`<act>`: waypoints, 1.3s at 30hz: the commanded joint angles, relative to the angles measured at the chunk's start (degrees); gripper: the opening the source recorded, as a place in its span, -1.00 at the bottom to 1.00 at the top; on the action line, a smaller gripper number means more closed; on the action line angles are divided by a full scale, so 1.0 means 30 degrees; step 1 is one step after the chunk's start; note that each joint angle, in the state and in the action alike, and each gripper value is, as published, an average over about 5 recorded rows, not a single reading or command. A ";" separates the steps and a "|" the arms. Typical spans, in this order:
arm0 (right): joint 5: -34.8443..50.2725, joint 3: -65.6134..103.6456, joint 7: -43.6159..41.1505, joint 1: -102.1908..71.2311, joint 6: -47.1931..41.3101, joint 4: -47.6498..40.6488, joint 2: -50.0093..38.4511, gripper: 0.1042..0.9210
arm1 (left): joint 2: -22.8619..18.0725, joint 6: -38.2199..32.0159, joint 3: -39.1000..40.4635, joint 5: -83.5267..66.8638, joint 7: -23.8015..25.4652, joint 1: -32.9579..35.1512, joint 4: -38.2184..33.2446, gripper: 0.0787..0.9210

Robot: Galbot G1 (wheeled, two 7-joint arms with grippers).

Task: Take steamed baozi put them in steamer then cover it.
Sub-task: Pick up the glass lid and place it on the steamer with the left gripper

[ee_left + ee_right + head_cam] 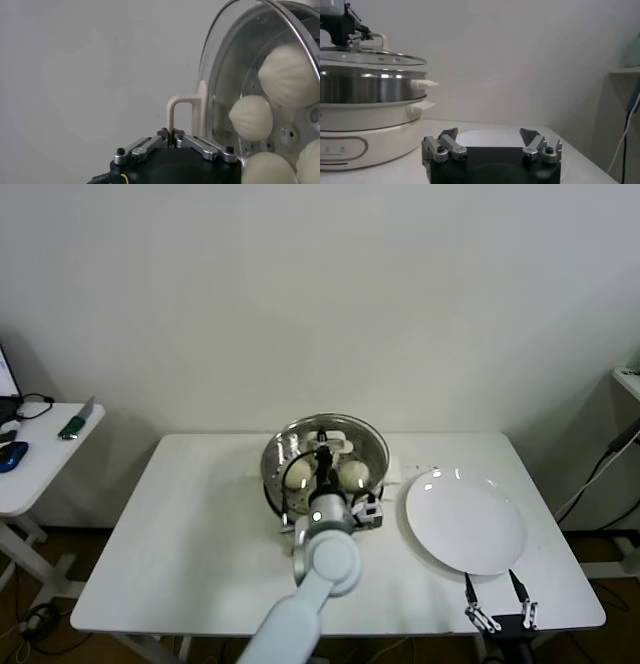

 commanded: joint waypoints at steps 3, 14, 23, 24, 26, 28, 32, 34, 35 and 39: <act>-0.0021 -0.0056 -0.0022 0.0051 -0.0006 -0.0100 0.0047 0.76 | -0.0123 0.0007 0.0013 -0.0080 -0.0433 0.0108 0.0433 -0.86; -0.0052 -0.0063 -0.0044 -0.0051 0.0086 -0.0138 0.0136 0.76 | 0.0232 0.0023 -0.0117 -0.0647 -0.0973 -0.0084 0.0931 -0.86; -0.0048 0.0036 -0.0055 -0.0100 0.0115 -0.0109 0.0143 0.76 | 0.0564 0.0015 -0.0294 -0.1039 -0.1336 -0.0097 0.1131 -0.86; -0.0053 0.0038 -0.0062 -0.0092 0.0114 -0.0107 0.0146 0.76 | 0.0603 0.0012 -0.0301 -0.1089 -0.1376 -0.0101 0.1134 -0.86; -0.0071 0.0031 -0.0081 -0.0077 0.0111 -0.0110 0.0168 0.76 | 0.0650 0.0015 -0.0297 -0.1192 -0.1464 -0.0117 0.1150 -0.86; -0.0098 0.0015 -0.0108 -0.0067 0.0107 -0.0109 0.0213 0.76 | 0.0655 0.0010 -0.0283 -0.1258 -0.1530 -0.0122 0.1174 -0.86; -0.0167 -0.0002 -0.0149 -0.0047 0.0103 -0.0120 0.0303 0.76 | 0.0598 -0.0062 -0.0271 -0.1257 -0.1756 -0.0157 0.1384 -0.86; -0.0196 -0.0001 -0.0160 -0.0043 0.0113 -0.0126 0.0314 0.76 | 0.0588 -0.0131 -0.0295 -0.1238 -0.1824 -0.0160 0.1491 -0.86; -0.0211 0.0001 -0.0162 -0.0046 0.0122 -0.0130 0.0310 0.76 | 0.0593 -0.0178 -0.0311 -0.1225 -0.1835 -0.0145 0.1520 -0.86; -0.0262 0.0005 -0.0162 -0.0042 0.0147 -0.0158 0.0294 0.76 | 0.0704 -0.0376 -0.0385 -0.1192 -0.1835 -0.0041 0.1571 -0.86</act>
